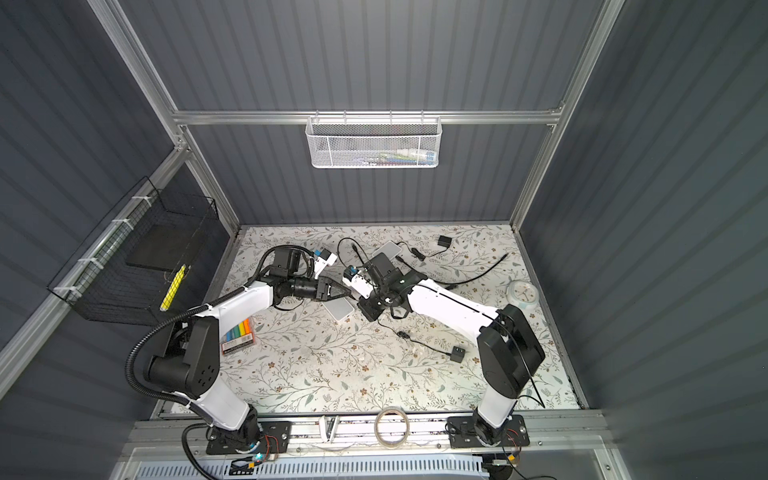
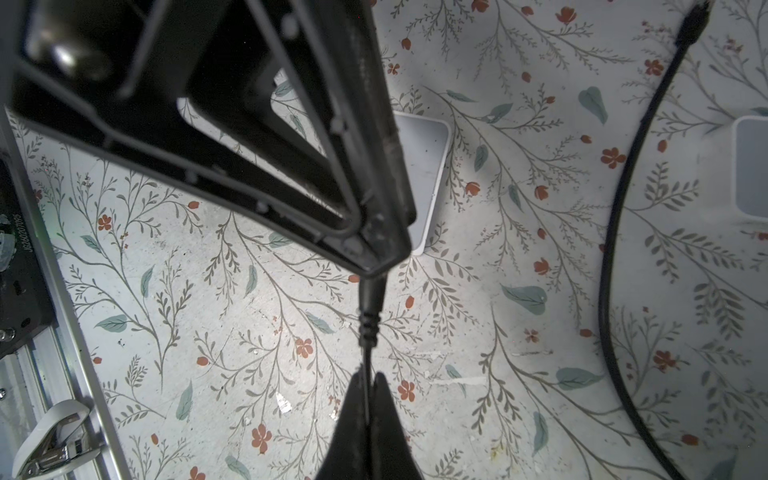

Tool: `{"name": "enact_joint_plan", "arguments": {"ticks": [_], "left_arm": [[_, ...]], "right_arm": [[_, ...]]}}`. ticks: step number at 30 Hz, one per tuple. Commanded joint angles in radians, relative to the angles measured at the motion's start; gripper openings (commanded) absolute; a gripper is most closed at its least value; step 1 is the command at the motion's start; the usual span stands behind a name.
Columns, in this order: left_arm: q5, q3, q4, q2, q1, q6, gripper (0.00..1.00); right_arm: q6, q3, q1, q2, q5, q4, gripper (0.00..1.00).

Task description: Insert the plug into the switch port

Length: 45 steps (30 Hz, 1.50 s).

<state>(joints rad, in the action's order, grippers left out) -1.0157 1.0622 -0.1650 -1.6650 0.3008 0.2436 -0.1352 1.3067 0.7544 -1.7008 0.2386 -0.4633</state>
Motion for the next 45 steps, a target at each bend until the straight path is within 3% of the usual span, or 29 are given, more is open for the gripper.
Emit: {"name": "enact_joint_plan", "arguments": {"ticks": [1, 12, 15, 18, 24, 45], "left_arm": [[-0.025, 0.014, -0.025, 0.008, 0.004, -0.019, 0.18], [-0.044, 0.018, -0.023, 0.010, 0.004, -0.023, 0.00], [-0.047, 0.018, -0.024, 0.011, 0.003, -0.023, 0.00], [-0.042, 0.018, -0.034, 0.014, 0.003, -0.029, 0.00], [-0.050, 0.024, -0.045, 0.005, 0.003, -0.041, 0.00], [-0.095, 0.007, -0.047, 0.023, 0.004, -0.049, 0.00]], "right_arm": [[0.003, -0.006, 0.000, 0.018, -0.002, 0.008, 0.00], [0.008, -0.012, 0.001, 0.016, -0.014, 0.015, 0.00], [0.009, -0.007, 0.000, 0.012, -0.022, 0.019, 0.00], [0.006, -0.008, 0.000, 0.012, -0.033, 0.013, 0.13], [-0.026, -0.041, -0.001, 0.073, -0.012, 0.019, 0.24], [-0.028, 0.019, -0.001, 0.018, 0.048, 0.069, 0.24]]}}
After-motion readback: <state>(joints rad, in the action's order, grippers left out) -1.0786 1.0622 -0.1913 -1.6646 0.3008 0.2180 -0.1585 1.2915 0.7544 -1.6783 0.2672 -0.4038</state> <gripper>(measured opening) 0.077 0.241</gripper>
